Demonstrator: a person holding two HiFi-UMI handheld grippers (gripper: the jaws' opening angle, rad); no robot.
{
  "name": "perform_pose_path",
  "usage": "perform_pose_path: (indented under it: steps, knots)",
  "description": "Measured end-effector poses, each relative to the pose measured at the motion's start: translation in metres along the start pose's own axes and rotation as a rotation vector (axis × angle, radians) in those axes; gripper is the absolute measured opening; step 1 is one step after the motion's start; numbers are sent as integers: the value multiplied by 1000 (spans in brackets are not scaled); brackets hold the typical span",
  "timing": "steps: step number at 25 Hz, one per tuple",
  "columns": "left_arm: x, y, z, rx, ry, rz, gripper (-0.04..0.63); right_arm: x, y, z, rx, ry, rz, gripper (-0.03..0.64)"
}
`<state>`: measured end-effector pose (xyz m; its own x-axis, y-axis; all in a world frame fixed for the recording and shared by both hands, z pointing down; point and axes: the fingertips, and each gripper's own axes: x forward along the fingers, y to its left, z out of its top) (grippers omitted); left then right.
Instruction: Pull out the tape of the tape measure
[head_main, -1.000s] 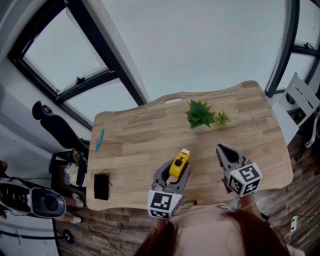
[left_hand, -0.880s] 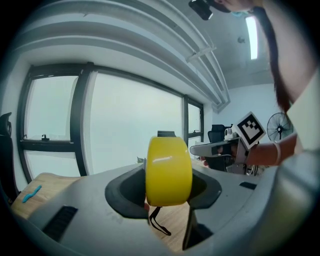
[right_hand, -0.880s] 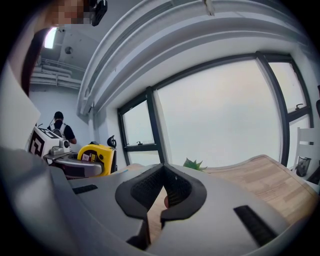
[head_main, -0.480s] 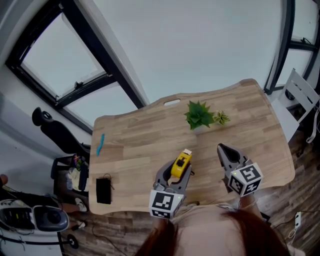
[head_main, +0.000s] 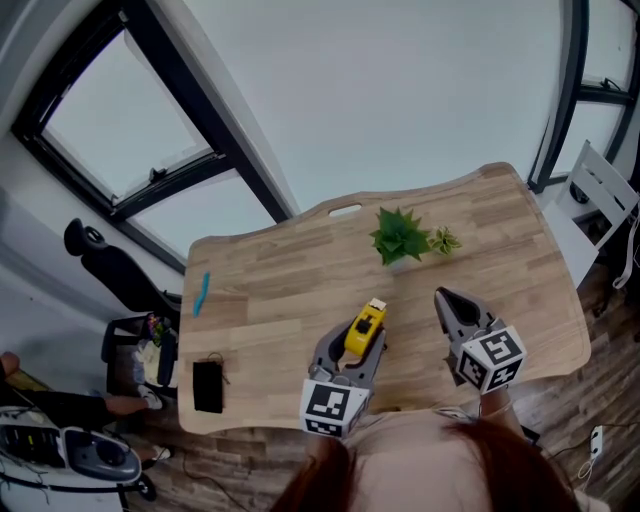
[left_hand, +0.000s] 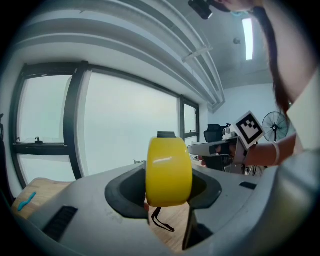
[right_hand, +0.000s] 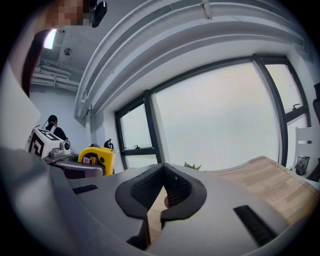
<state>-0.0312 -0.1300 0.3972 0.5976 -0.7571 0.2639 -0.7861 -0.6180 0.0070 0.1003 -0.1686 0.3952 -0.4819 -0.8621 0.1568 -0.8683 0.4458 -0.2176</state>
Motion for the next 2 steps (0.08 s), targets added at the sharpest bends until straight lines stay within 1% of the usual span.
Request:
perform_pose_path:
  steps: [2]
  knots:
    - [1,2,0,0,-4,3,167,2,-1,1,-2,-5,1,0]
